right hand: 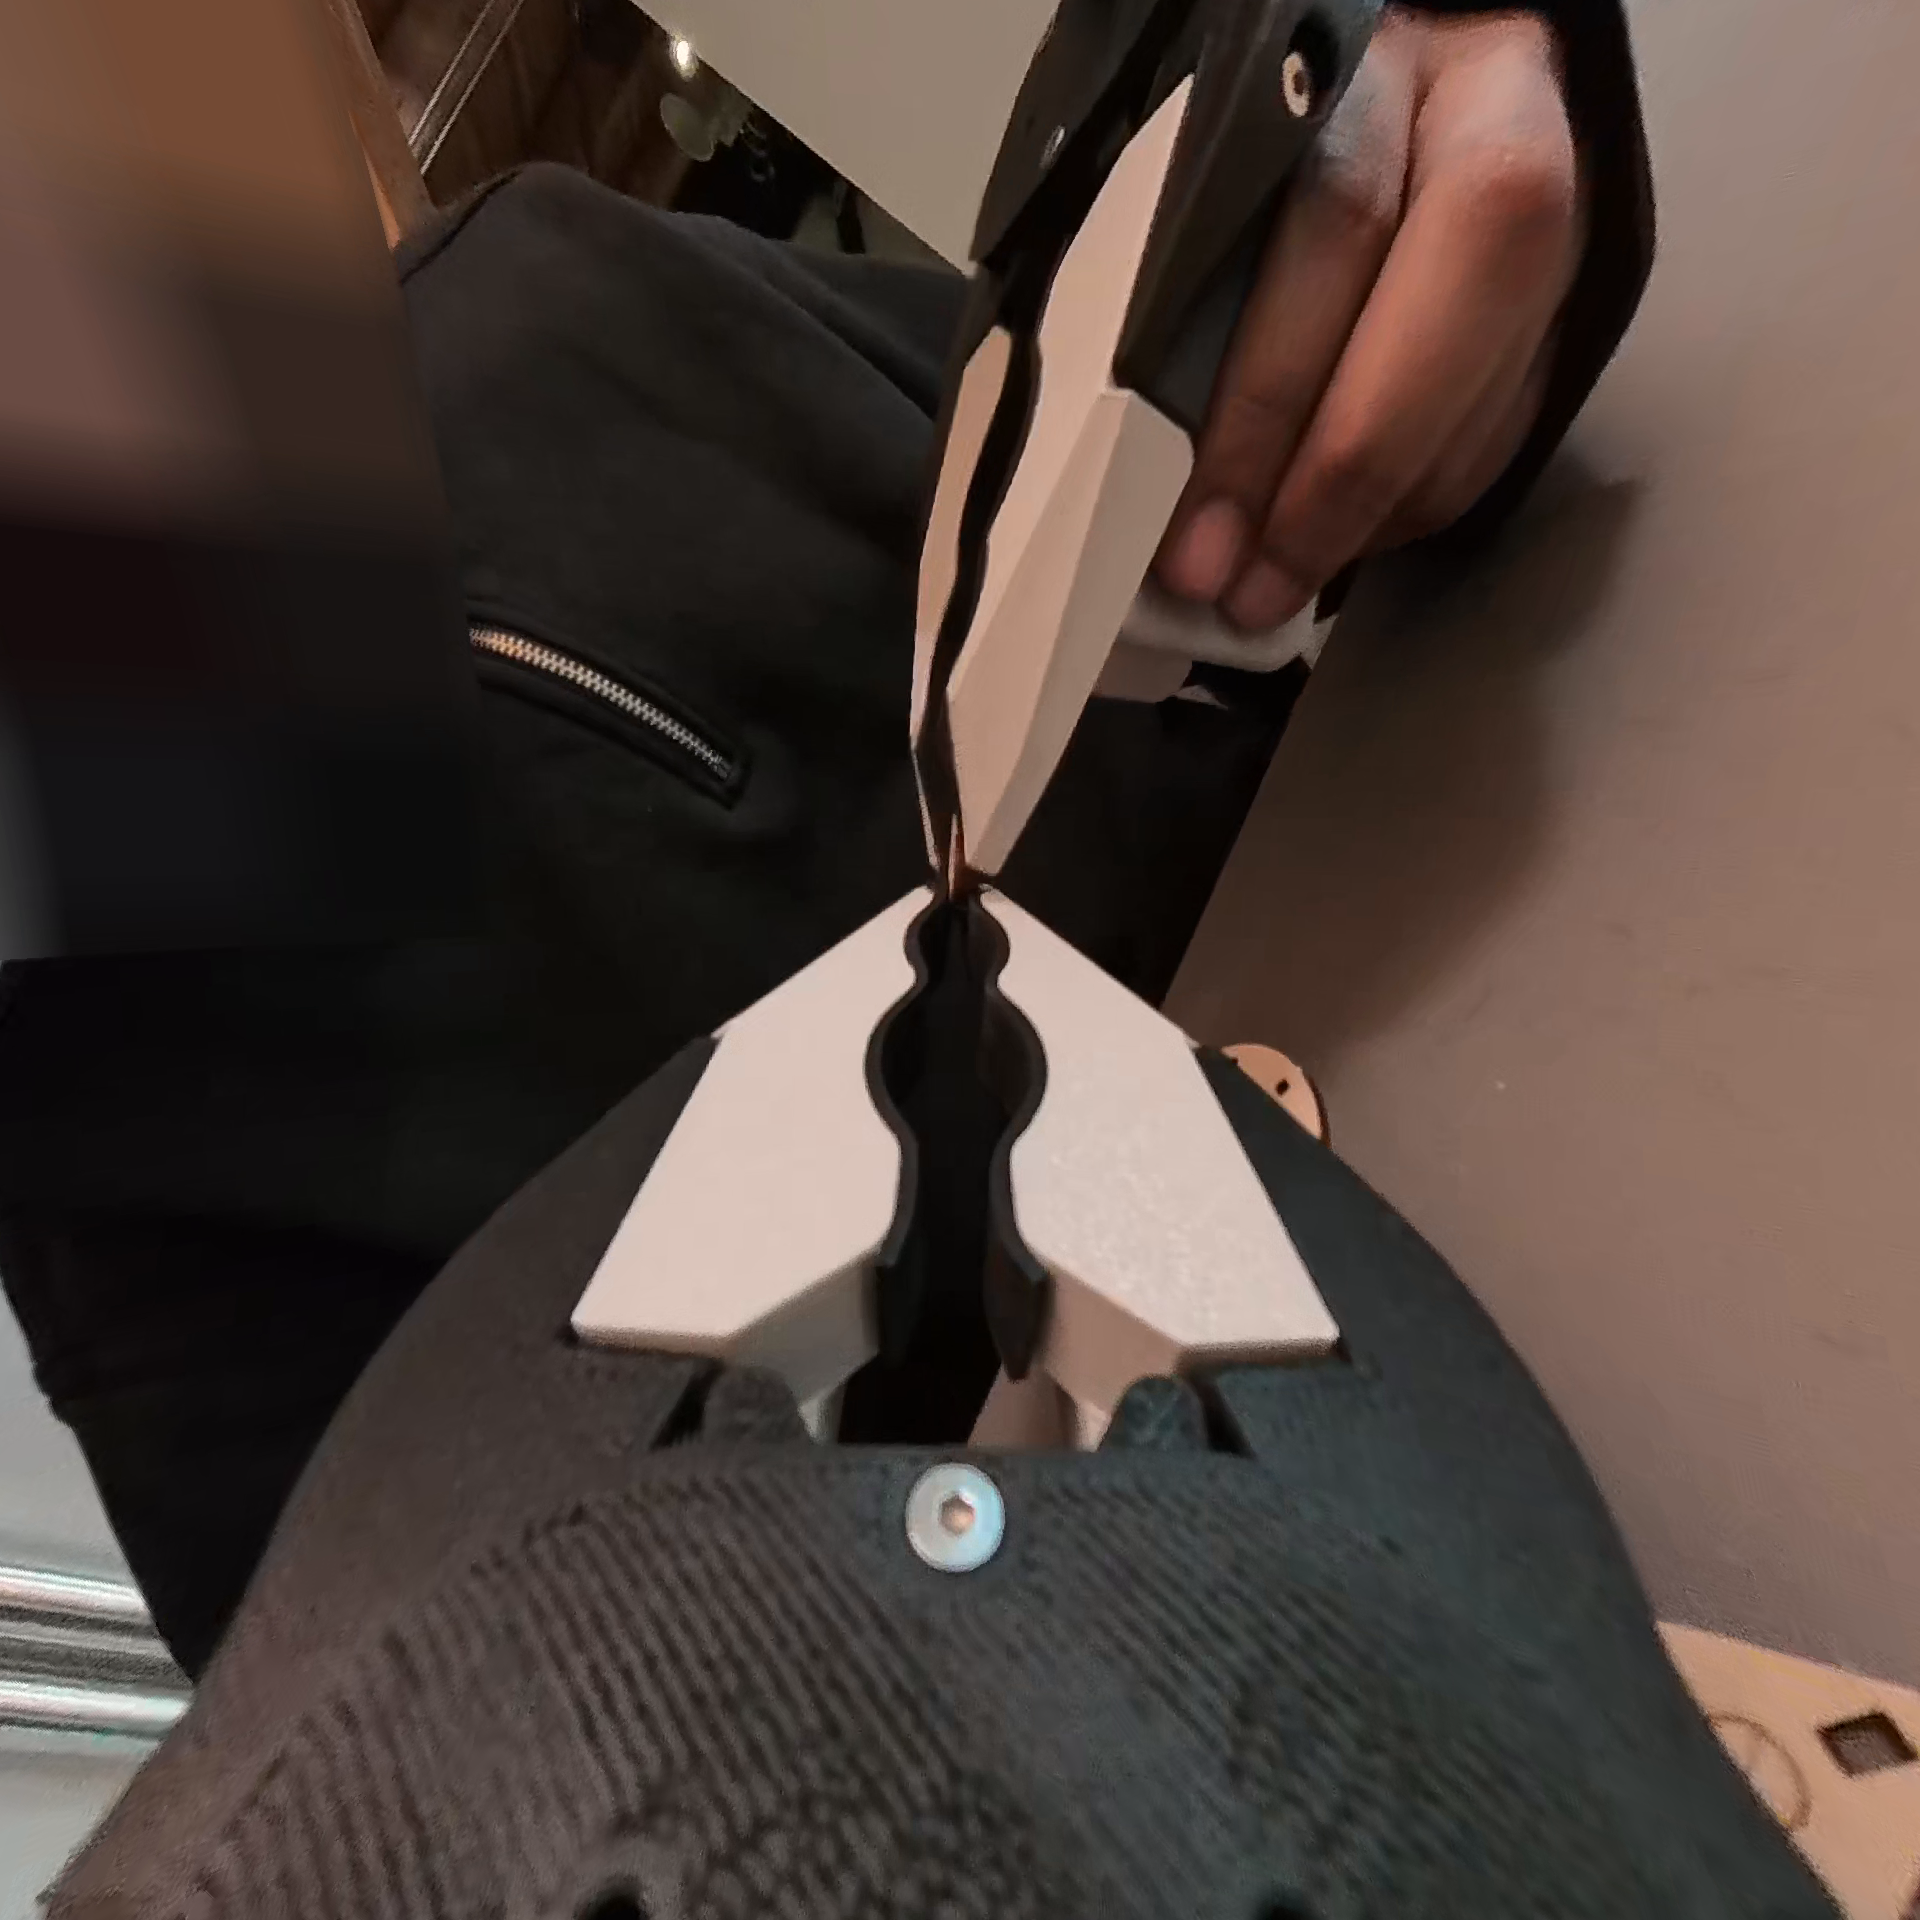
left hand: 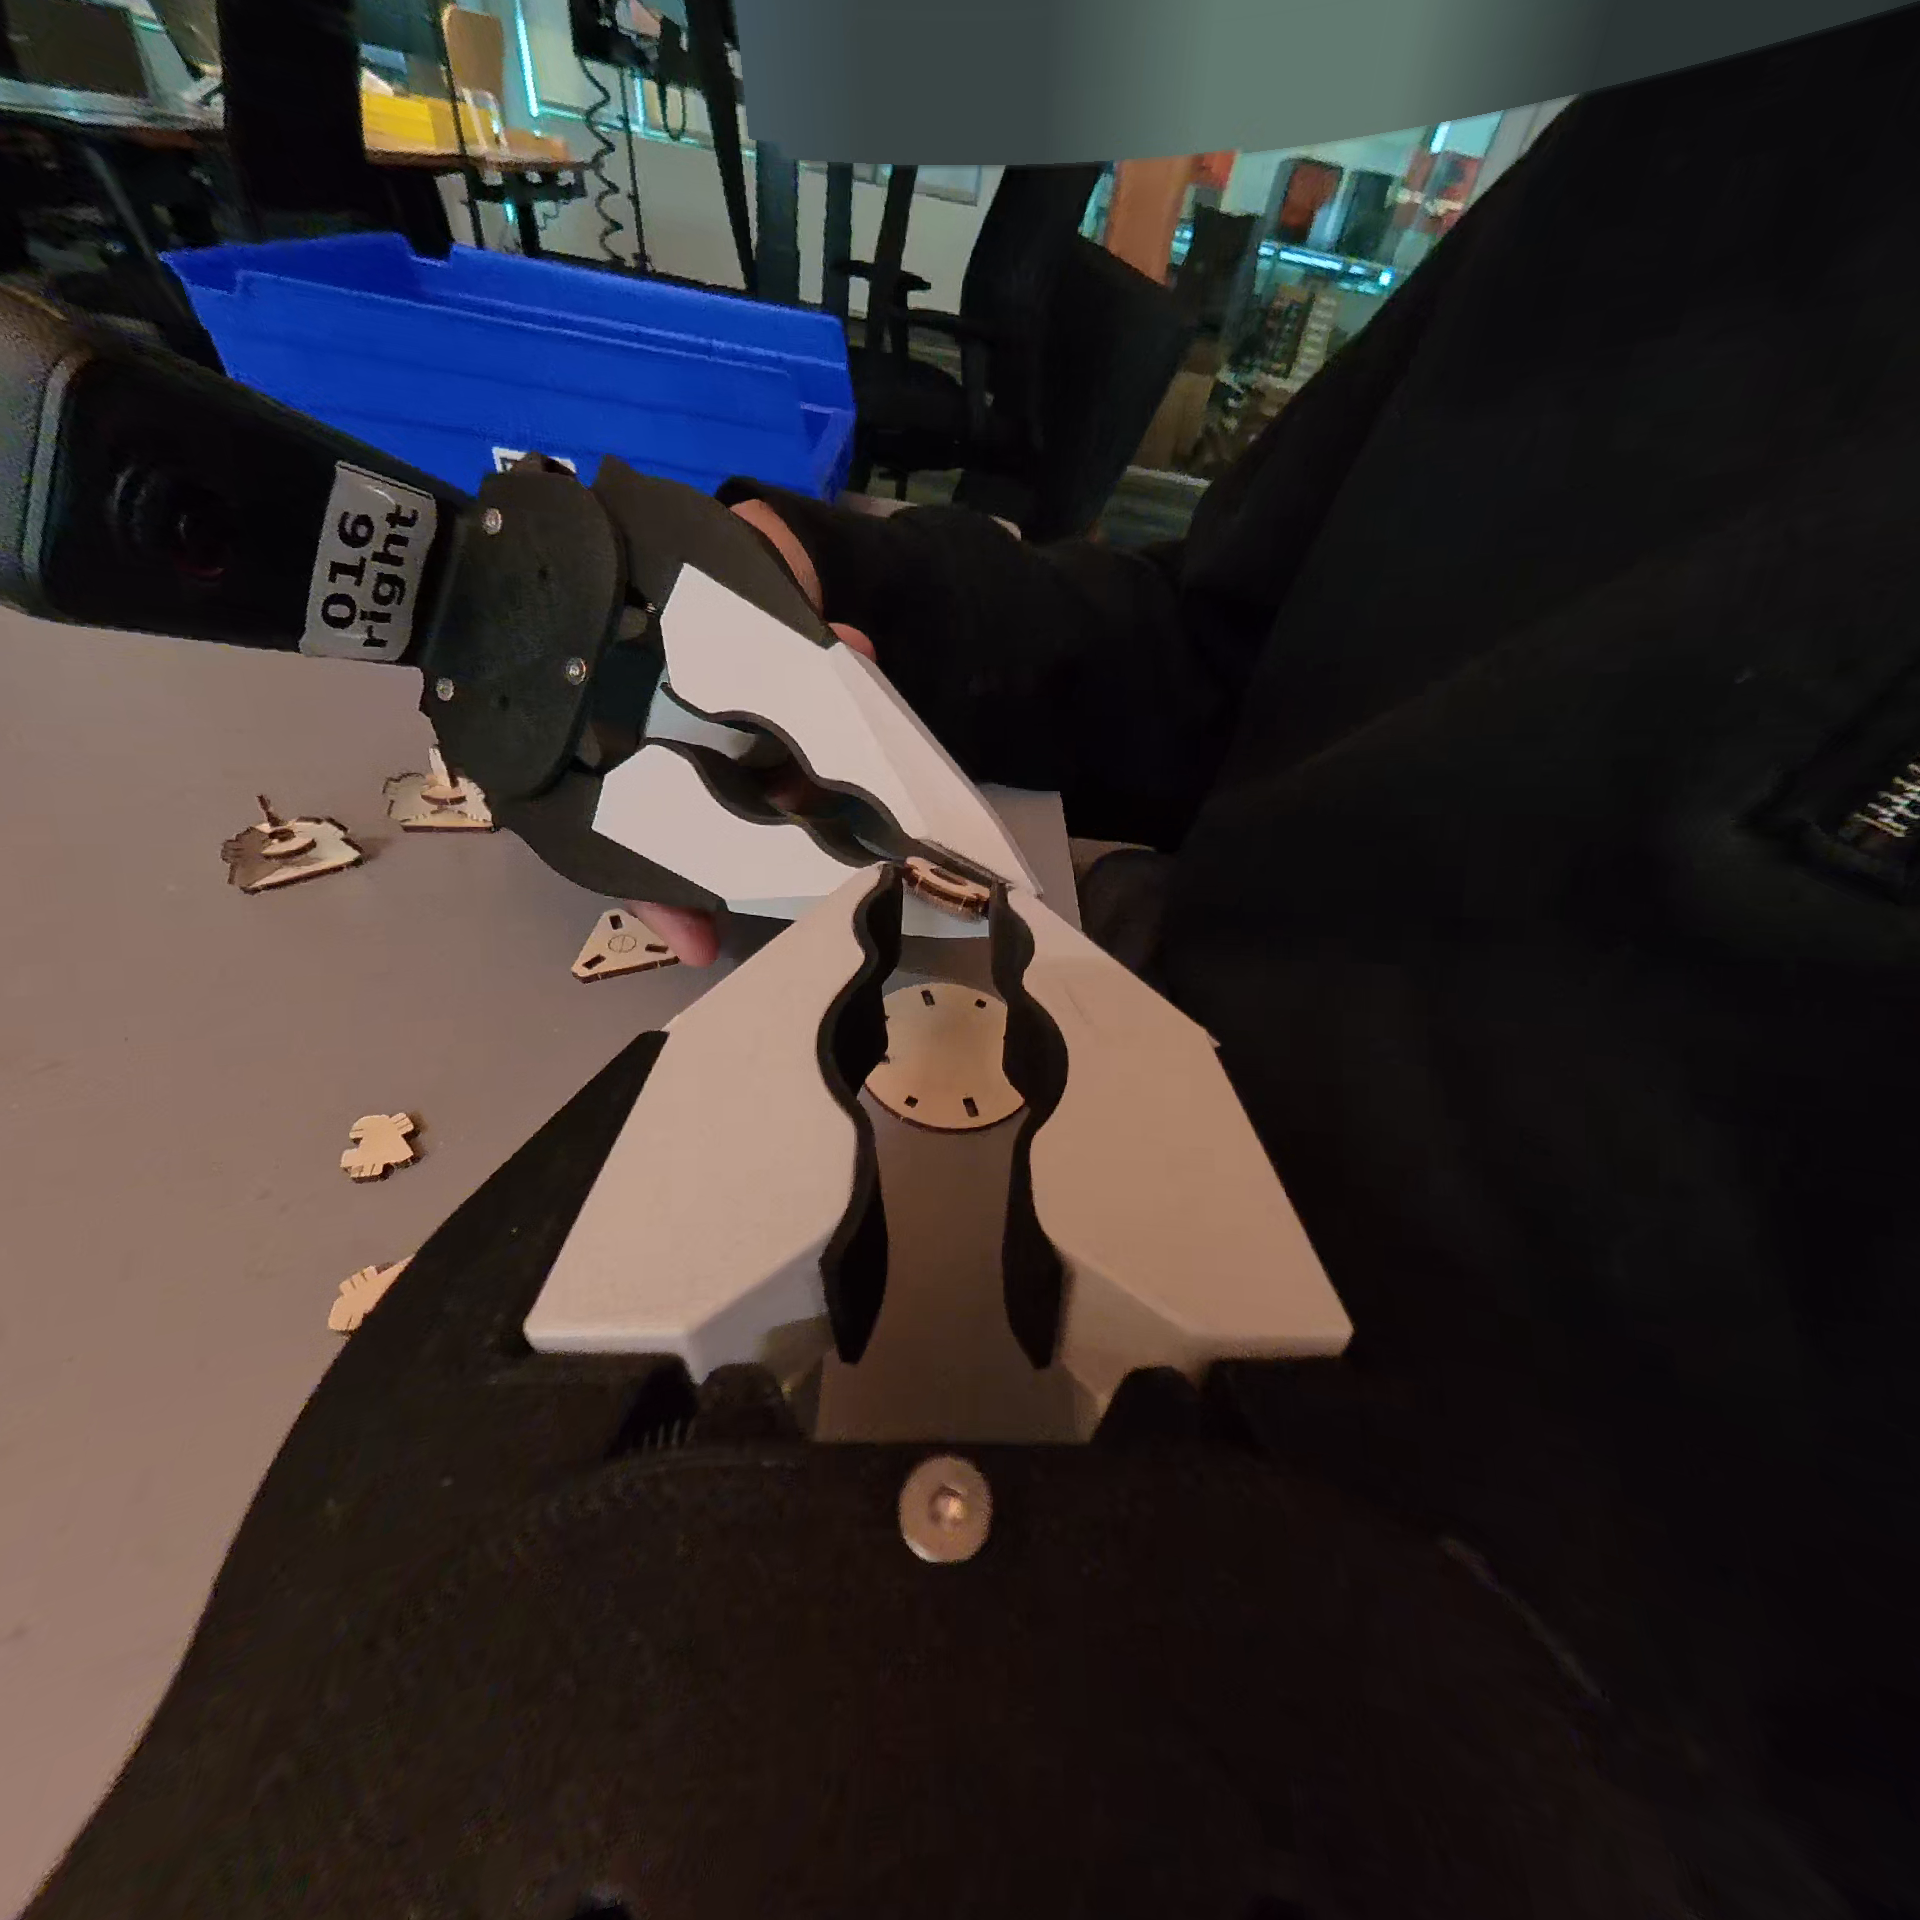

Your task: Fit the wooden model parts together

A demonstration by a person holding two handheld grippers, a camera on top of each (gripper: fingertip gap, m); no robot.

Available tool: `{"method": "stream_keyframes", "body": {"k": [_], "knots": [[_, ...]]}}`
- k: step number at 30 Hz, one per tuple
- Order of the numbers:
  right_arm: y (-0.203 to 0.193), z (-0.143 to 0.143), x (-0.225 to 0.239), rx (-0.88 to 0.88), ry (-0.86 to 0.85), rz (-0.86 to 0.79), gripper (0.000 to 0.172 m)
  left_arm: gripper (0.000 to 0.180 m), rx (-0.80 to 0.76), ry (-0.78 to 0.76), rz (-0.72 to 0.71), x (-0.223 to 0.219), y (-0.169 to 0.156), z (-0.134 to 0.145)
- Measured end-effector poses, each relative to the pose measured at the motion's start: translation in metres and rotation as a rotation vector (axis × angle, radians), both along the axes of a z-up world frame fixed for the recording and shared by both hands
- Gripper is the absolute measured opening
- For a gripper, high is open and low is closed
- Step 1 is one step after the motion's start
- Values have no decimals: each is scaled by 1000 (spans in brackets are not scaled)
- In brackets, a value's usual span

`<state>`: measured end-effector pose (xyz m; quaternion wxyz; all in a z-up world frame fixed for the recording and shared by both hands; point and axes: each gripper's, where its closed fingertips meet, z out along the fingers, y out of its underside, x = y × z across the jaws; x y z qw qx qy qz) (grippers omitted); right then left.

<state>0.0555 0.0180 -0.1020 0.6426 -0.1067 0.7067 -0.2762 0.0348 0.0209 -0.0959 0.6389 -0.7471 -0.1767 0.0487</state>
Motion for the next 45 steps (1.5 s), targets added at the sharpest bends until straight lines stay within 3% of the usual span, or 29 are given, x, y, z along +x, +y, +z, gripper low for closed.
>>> {"method": "stream_keyframes", "body": {"k": [6,9,12,14,16,19,21,26,34,45], "knots": [[-6,4,-20,-60,68,-113,1,14,120,24,130,-17,-21,15],[-29,-3,-49,-165,299,-323,2,14,185,-3,262,-36,-41,19],[-55,15,-83,-419,562,-601,22,15,238,-45,369,-51,-59,20],[-61,21,-101,-605,829,-726,32,15,278,-73,422,-58,-69,20],[-63,20,-108,-763,1106,-768,28,15,325,-99,432,-60,-76,22],[-66,23,-93,-977,1303,-774,21,15,359,-124,415,-59,-78,23],[-67,27,-86,-1060,1353,-790,21,15,362,-129,397,-57,-76,23],[-68,23,-79,-1060,1373,-745,29,15,359,-145,355,-53,-71,22],[-71,22,-70,-1122,1428,-713,4,16,346,-189,296,-50,-62,19],[-68,29,-59,-1220,1438,-697,1,22,395,-188,207,-39,-52,25]]}}
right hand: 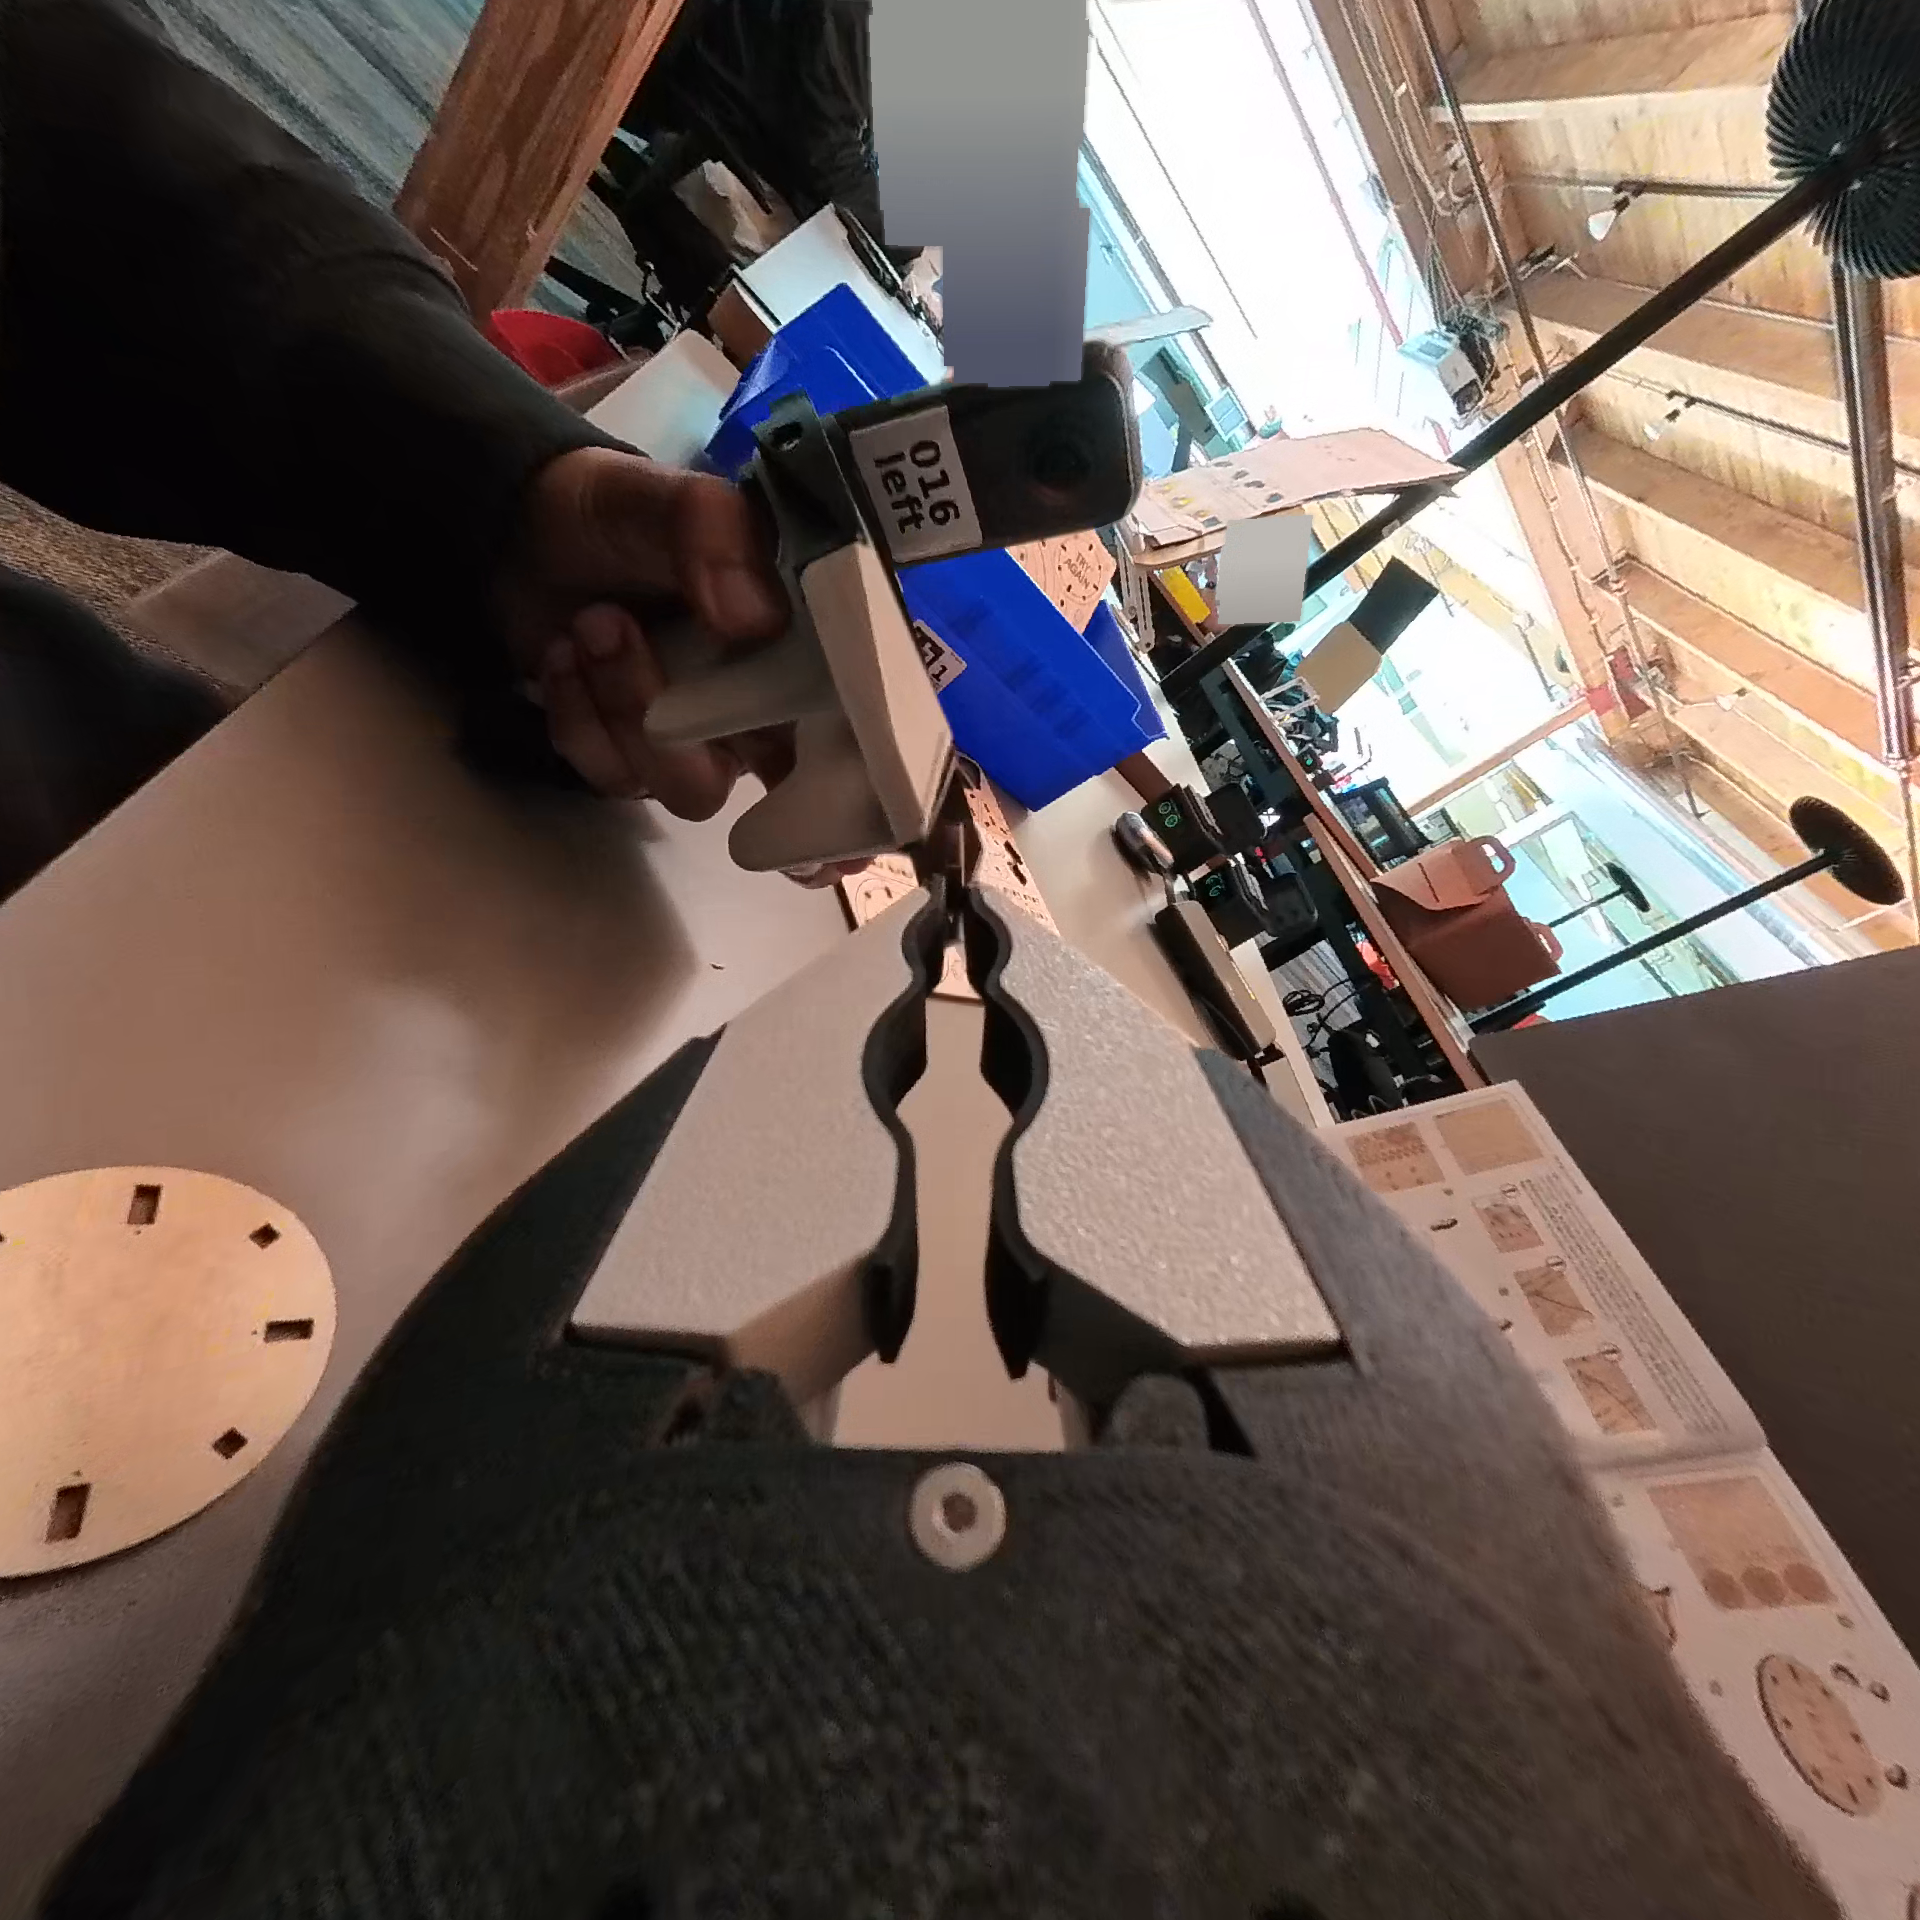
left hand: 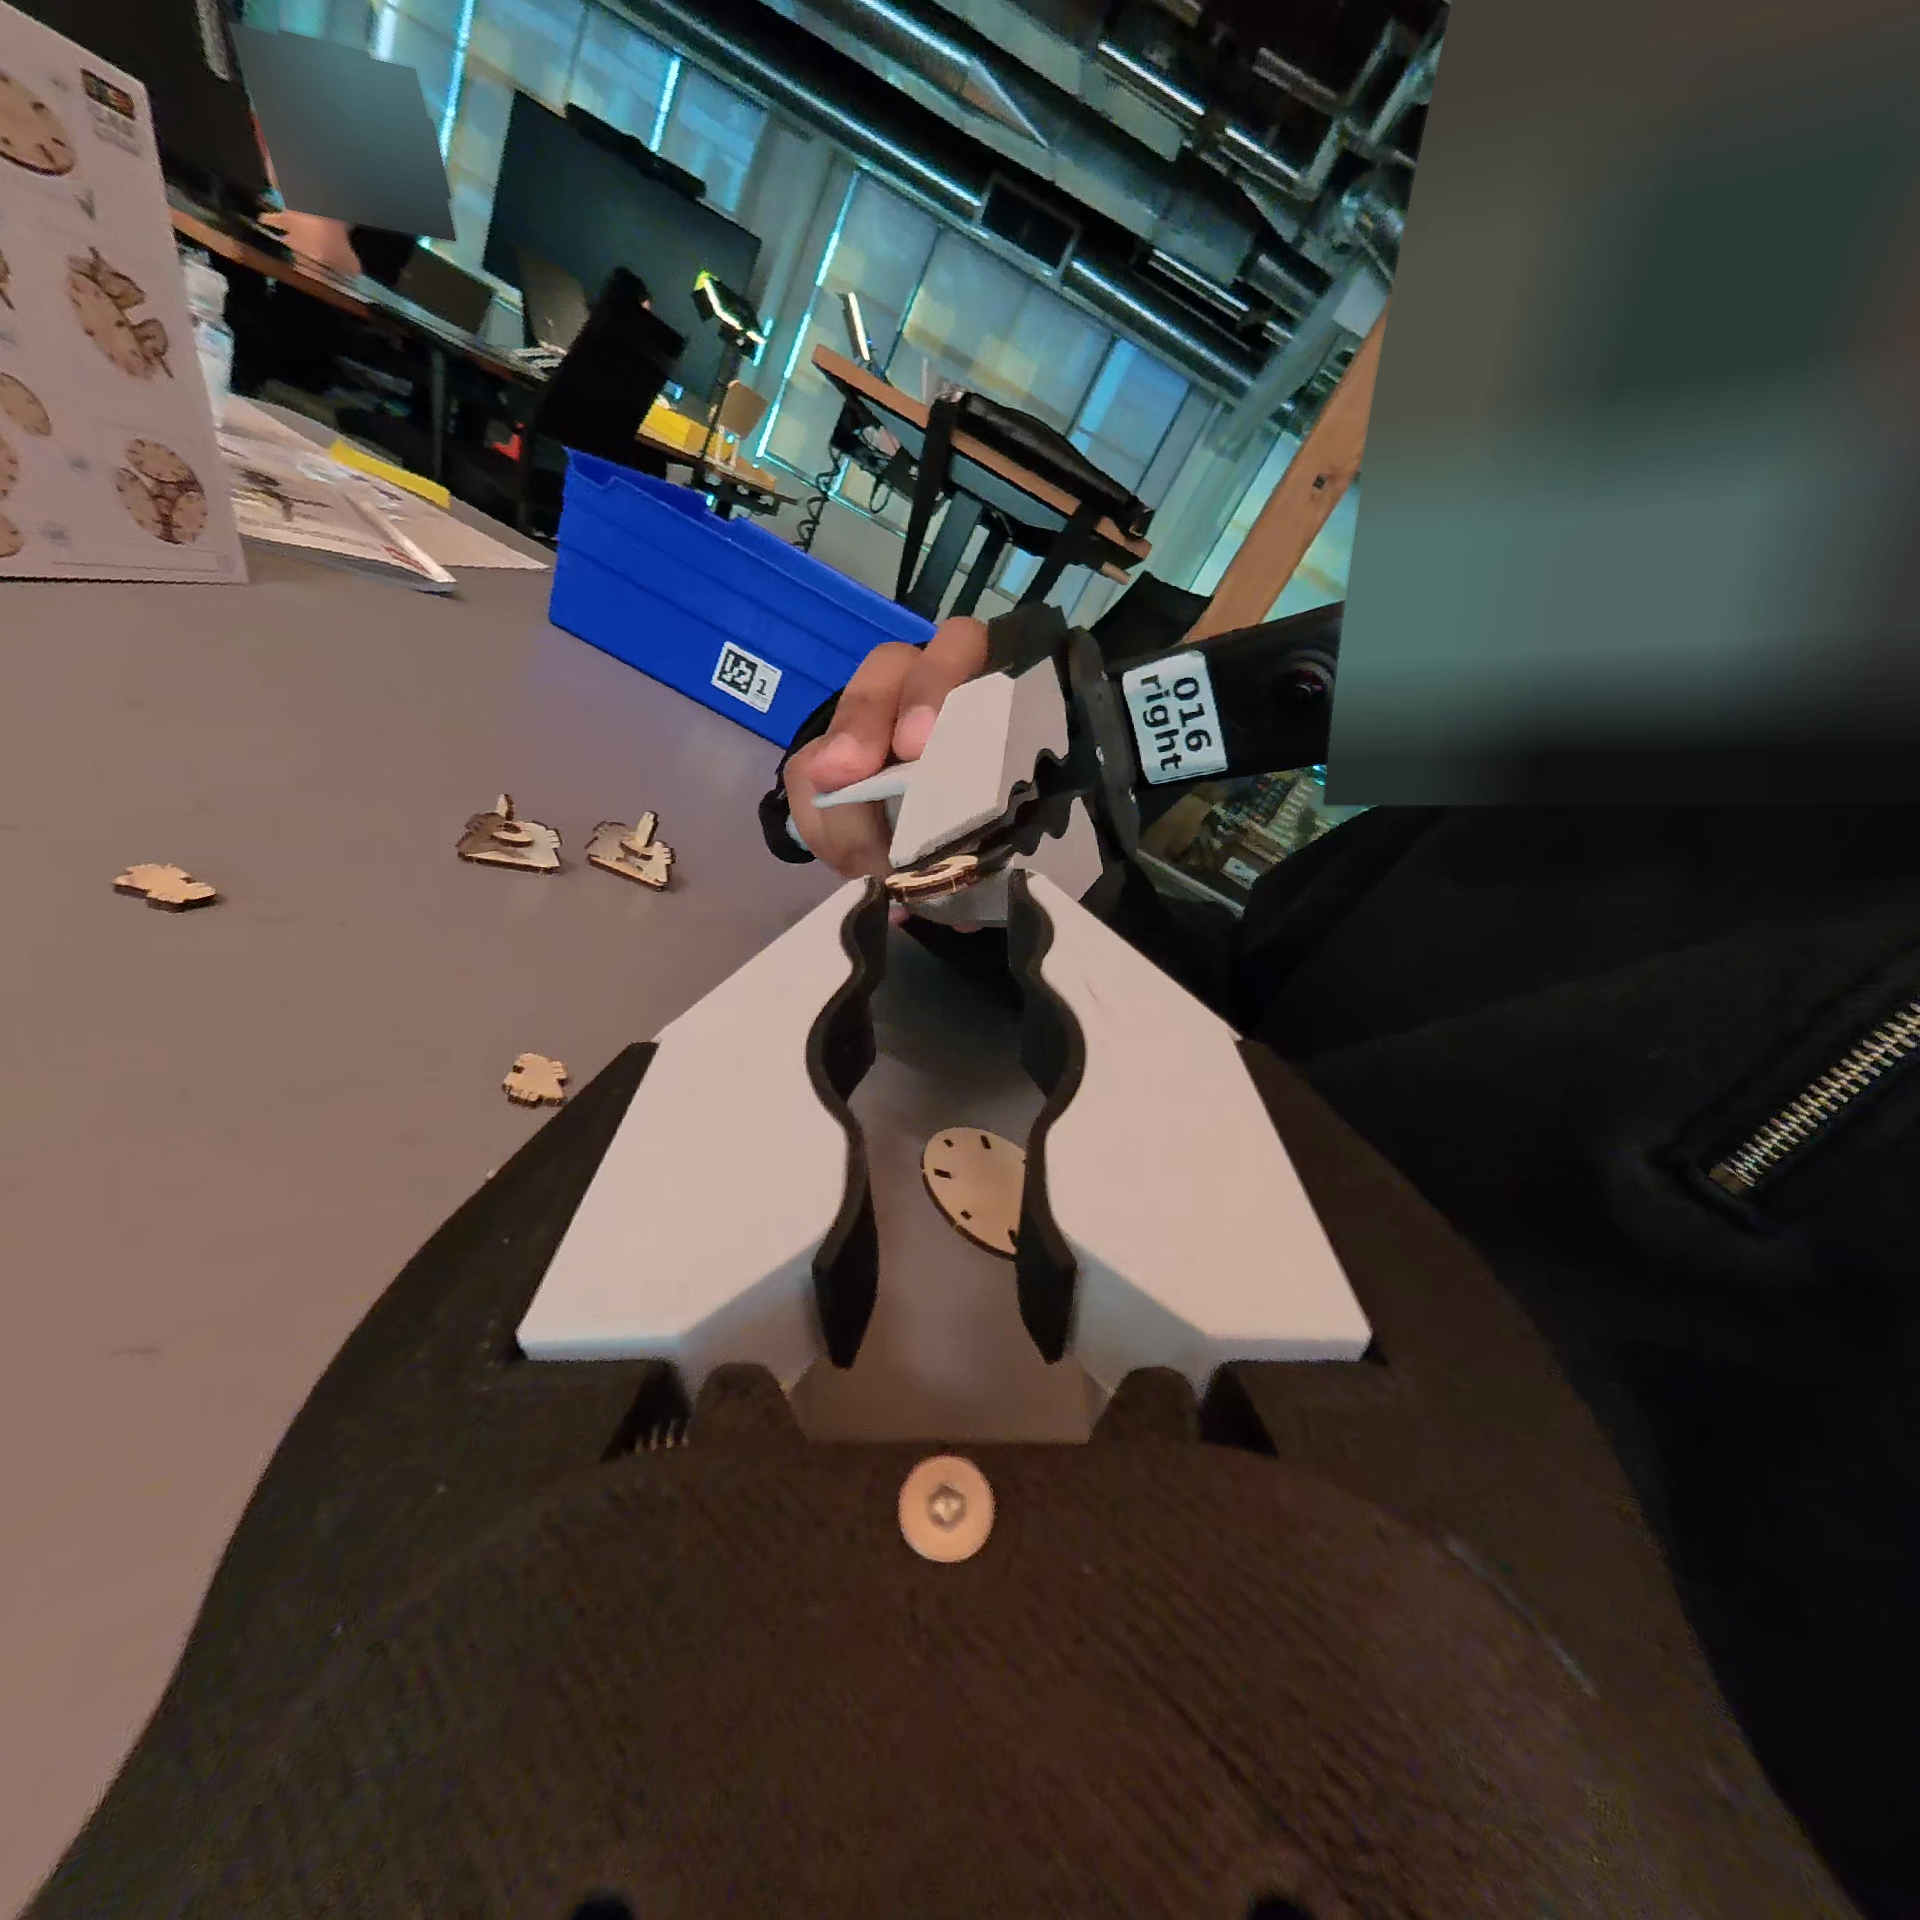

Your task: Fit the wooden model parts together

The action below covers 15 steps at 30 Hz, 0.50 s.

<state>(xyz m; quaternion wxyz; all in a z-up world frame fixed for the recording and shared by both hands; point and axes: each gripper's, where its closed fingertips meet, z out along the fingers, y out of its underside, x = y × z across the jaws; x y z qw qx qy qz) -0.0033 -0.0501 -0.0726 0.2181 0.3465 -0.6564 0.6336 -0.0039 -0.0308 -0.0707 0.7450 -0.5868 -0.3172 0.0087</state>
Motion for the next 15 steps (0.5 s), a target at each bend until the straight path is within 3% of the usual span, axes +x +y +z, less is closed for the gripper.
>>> {"method": "stream_keyframes", "body": {"k": [15], "knots": [[0,-2,4,4,34,20,1,16,26,-26,-30,1,0,0]]}}
